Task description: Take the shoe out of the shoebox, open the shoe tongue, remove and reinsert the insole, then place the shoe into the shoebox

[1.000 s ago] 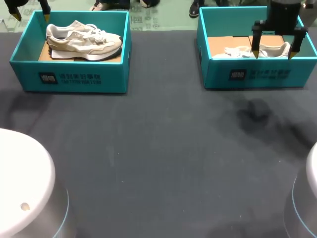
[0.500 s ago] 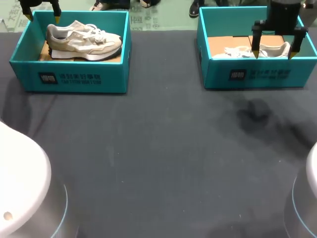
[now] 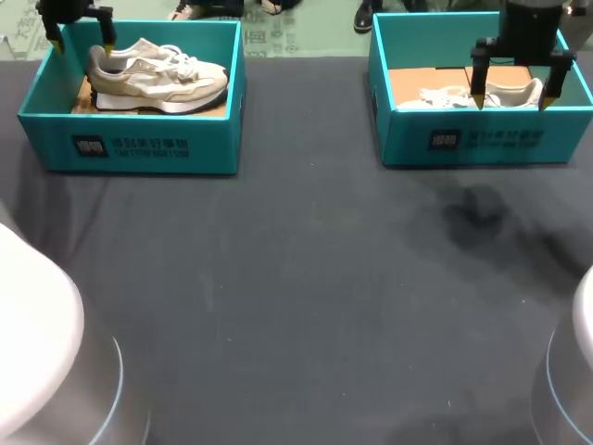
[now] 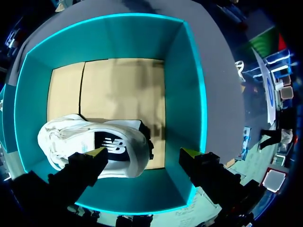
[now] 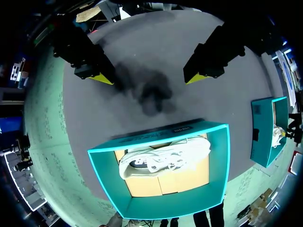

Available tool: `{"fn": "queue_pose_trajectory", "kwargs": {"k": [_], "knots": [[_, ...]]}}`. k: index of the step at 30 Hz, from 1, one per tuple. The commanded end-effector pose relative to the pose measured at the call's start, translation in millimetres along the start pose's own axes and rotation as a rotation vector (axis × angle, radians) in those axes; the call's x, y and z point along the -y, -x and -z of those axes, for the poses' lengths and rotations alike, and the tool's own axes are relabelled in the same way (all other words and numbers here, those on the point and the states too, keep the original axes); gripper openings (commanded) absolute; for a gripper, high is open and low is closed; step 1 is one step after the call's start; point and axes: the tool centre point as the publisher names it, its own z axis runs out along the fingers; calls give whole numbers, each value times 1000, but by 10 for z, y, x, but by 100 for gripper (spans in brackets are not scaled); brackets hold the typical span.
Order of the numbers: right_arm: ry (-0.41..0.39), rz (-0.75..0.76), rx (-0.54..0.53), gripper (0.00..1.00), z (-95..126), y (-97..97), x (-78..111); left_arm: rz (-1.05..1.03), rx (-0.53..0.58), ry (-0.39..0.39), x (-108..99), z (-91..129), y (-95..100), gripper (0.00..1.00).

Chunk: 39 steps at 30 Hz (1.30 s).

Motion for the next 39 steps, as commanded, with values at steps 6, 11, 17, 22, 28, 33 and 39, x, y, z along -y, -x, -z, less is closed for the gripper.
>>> {"fn": "queue_pose_trajectory", "kwargs": {"k": [6, 11, 17, 22, 28, 33, 39], "knots": [[1, -1, 0, 100, -4, 1, 5, 19, -22, -24, -107, -254, 25, 97], [1, -1, 0, 100, -4, 1, 5, 29, -37, -34, -92, -369, 14, 93], [1, -1, 0, 100, -4, 1, 5, 52, -48, -52, -94, -493, -2, 91], [1, -1, 0, 100, -4, 1, 5, 66, -53, -64, -89, -580, -18, 85], [1, -1, 0, 100, -4, 1, 5, 79, -62, -71, -93, -663, -32, 80], [1, -1, 0, 100, -4, 1, 5, 83, -66, -77, -98, -700, -32, 62], [1, -1, 0, 100, -4, 1, 5, 84, -68, -77, -108, -697, -21, 38]]}}
